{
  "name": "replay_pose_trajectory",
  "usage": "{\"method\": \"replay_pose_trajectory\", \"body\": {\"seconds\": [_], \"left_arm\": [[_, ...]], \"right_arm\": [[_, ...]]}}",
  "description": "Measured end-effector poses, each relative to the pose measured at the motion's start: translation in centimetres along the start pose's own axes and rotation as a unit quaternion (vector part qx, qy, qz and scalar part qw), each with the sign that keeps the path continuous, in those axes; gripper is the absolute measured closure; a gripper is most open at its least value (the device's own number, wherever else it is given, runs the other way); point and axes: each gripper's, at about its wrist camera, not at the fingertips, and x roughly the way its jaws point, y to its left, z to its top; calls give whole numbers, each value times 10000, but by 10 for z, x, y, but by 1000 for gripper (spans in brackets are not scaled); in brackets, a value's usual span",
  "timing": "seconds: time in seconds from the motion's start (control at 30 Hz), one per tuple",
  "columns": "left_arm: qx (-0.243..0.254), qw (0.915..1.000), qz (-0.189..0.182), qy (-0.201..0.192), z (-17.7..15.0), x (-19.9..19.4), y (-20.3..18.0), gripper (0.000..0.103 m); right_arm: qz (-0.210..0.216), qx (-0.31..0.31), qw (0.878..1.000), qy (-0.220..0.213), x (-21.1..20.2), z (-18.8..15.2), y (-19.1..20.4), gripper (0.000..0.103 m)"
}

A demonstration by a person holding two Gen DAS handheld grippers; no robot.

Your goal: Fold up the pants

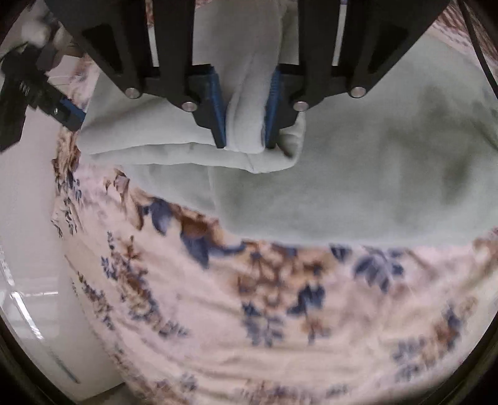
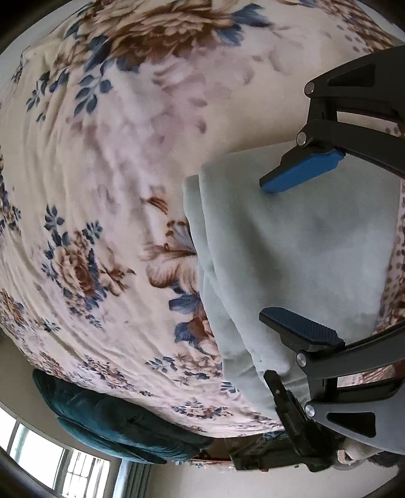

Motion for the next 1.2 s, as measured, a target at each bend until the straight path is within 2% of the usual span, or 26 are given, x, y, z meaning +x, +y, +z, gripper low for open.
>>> {"method": "replay_pose_trajectory", "body": {"seconds": [0.1,0.17,0.2,0.23,0.27,0.3,0.33,0.37,0.43,0.47,0.53,0.57,0.67,0.77,0.8,0.83,0.87,0.93,0.97,1.1,1.17,1.2], "left_arm": [[86,9989,159,-427,-2,-21,0,85],[192,9970,429,-615,9,-16,-4,90],[219,9964,545,-614,16,-10,-5,94],[243,9960,669,-543,27,0,-3,94],[246,9962,775,-317,35,12,1,94],[110,9969,754,-191,39,19,7,94],[-89,9984,559,-67,41,20,17,92],[-193,9991,374,48,39,16,22,89],[-348,9994,79,41,28,2,29,60],[-449,9988,-181,-7,17,-10,34,53],[-702,9967,-413,-9,-11,-25,40,26],[-845,9950,-528,70,-25,-27,43,23],[-1176,9892,-663,574,-58,-8,45,21],[-1231,9884,-341,827,-79,26,42,22],[-1154,9902,-102,775,-81,33,41,22],[-1102,9912,46,726,-81,38,42,21],[-1059,9919,97,687,-79,43,43,20],[-1051,9917,126,730,-75,52,44,20],[-1037,9919,107,727,-74,51,43,20],[-862,9948,-75,539,-74,29,39,20],[-985,9937,-224,494,-80,12,49,20],[-1087,9927,-186,495,-83,4,58,20]], "right_arm": [[-21,10,10000,-42,-1,0,-3,24],[-6,74,10000,-56,-1,1,-8,24],[-4,100,9999,-48,0,1,-8,24],[-26,127,9999,-19,0,1,-10,24],[-45,137,9999,-7,0,1,-11,24],[-37,154,9999,12,0,1,-11,24],[-19,183,9998,45,0,1,-12,24],[-11,203,9998,54,-1,0,-12,24],[125,278,9995,73,-6,-2,-15,24],[181,306,9993,69,-9,-4,-15,24],[260,400,9988,49,-18,-11,-19,24],[290,491,9984,22,-24,-18,-23,24],[268,764,9967,-13,-33,-38,-35,24],[193,966,9951,98,-28,-64,-49,24],[49,956,9952,219,-20,-72,-52,29],[-203,905,9949,392,-8,-81,-55,45],[-356,841,9947,468,-1,-85,-56,52],[-724,653,9937,550,14,-90,-61,53],[-735,687,9933,575,19,-89,-64,53],[-876,640,9919,664,12,-79,-53,49],[-1024,404,9916,679,2,-77,-35,32],[-1078,241,9921,600,-5,-77,-22,16]]}}
